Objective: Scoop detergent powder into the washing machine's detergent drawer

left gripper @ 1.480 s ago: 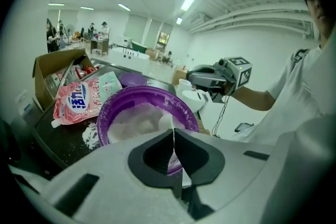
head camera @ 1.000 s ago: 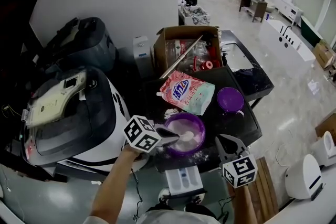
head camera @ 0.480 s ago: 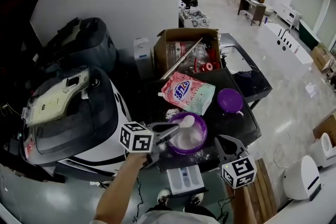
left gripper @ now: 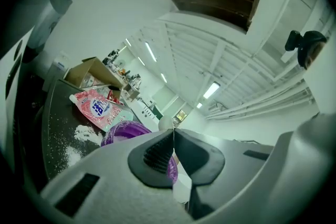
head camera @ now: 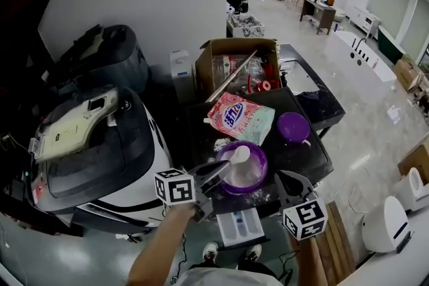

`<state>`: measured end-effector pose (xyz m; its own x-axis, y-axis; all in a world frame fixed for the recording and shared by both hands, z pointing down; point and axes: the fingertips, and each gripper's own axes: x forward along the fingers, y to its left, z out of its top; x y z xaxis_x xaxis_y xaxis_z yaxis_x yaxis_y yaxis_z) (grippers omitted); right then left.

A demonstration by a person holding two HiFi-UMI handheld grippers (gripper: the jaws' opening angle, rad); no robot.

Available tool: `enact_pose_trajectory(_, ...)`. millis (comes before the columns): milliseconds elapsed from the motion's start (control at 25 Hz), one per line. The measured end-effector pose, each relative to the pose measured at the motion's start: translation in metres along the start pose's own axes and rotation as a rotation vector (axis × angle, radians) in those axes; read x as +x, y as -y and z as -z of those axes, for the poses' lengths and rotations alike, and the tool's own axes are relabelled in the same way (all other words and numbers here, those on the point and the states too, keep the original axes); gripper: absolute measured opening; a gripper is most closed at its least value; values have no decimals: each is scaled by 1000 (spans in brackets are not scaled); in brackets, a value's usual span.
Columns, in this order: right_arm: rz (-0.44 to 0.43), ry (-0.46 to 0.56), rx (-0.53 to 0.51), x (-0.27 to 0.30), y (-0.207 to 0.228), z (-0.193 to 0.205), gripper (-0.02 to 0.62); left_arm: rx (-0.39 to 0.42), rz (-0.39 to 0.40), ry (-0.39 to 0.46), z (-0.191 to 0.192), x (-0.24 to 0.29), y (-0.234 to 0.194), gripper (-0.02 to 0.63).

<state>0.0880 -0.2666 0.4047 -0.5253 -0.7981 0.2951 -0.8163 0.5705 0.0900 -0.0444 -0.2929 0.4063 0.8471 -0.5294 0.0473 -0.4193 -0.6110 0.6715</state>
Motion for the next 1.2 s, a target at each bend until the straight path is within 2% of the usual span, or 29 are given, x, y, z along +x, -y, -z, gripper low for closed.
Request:
enact_pose_trajectory(320,39,20,-12,-5,-18,-12,-3,-14,13,40,0,-21,8,14)
enact_pose_trajectory(720,99,-7,-23,-31,-58,-2,-3,-133,98,39,21,-56,16,14)
enact_pose_trajectory(880,123,0,-24,-52,-66,5,-3,-180,105,35,40,-72,24,14)
enact_pose_trajectory(1200,63,6,-33,-92,-66,24,-3,-243,34,85,88,-94,44,14)
